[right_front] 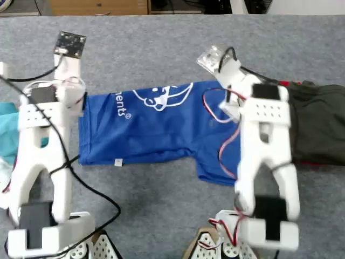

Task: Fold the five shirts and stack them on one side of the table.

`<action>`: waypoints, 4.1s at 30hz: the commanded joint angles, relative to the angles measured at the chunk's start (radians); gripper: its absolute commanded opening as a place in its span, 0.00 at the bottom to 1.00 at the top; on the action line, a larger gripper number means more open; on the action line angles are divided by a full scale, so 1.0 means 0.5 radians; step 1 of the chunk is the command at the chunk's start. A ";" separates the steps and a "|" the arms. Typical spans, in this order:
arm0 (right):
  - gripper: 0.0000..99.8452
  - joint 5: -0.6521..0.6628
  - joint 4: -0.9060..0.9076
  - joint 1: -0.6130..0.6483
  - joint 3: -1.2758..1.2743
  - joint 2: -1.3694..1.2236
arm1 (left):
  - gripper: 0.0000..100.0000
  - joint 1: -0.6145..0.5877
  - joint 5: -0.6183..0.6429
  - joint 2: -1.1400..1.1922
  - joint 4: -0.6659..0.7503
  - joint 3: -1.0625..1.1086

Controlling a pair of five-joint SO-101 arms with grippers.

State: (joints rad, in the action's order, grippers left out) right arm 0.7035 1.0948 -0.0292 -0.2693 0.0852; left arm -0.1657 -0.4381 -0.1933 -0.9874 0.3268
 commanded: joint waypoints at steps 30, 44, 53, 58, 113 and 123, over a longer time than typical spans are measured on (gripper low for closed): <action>0.00 -0.218 0.736 -0.158 2.490 -2.018 | 0.02 -0.221 0.187 1.220 0.046 -0.801; 0.00 -0.319 1.387 -0.048 3.546 -1.975 | 0.02 0.095 0.193 0.382 -0.356 -0.776; 0.02 -0.374 1.387 -0.115 3.165 -1.223 | 0.02 0.359 0.206 0.321 -0.638 -0.727; 0.04 -0.387 1.387 -0.161 2.506 -0.474 | 0.02 0.586 0.203 0.321 -0.758 -0.746; 0.04 -0.356 1.372 -0.183 1.438 1.373 | 0.16 2.265 0.230 1.978 -0.724 -1.955; 0.04 -0.328 1.372 -0.180 1.428 1.373 | 0.02 2.268 0.245 2.147 -0.942 -2.430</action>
State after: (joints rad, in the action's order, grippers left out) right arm 0.5301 1.7714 -0.1059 0.4488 0.7756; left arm 0.9743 -0.3245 0.8869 -1.4154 -0.7748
